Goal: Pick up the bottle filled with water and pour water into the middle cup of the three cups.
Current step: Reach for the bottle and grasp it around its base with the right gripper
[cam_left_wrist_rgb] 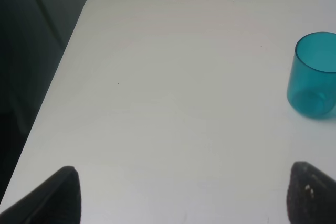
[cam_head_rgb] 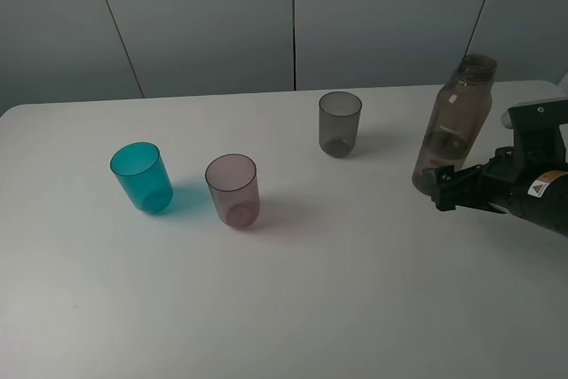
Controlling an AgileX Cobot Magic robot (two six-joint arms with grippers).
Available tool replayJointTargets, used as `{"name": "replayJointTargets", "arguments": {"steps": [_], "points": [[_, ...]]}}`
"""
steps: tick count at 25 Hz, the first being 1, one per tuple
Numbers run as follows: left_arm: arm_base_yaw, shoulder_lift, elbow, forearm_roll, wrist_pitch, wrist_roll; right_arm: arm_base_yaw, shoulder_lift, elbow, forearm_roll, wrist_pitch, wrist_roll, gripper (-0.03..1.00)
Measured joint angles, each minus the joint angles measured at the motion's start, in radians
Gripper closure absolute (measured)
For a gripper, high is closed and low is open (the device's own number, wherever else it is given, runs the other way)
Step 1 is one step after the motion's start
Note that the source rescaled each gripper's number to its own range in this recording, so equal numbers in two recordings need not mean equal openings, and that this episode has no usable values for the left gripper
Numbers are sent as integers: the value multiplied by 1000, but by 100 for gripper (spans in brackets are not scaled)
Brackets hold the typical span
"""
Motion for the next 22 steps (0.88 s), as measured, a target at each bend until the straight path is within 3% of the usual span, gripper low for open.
{"name": "replayJointTargets", "arguments": {"steps": [7,22], "points": [[0,0,0,0,0,0,0,8,0,38,-140,9,-3],[0,0,0,0,0,0,0,106,-82,40,-206,34,-3]]}}
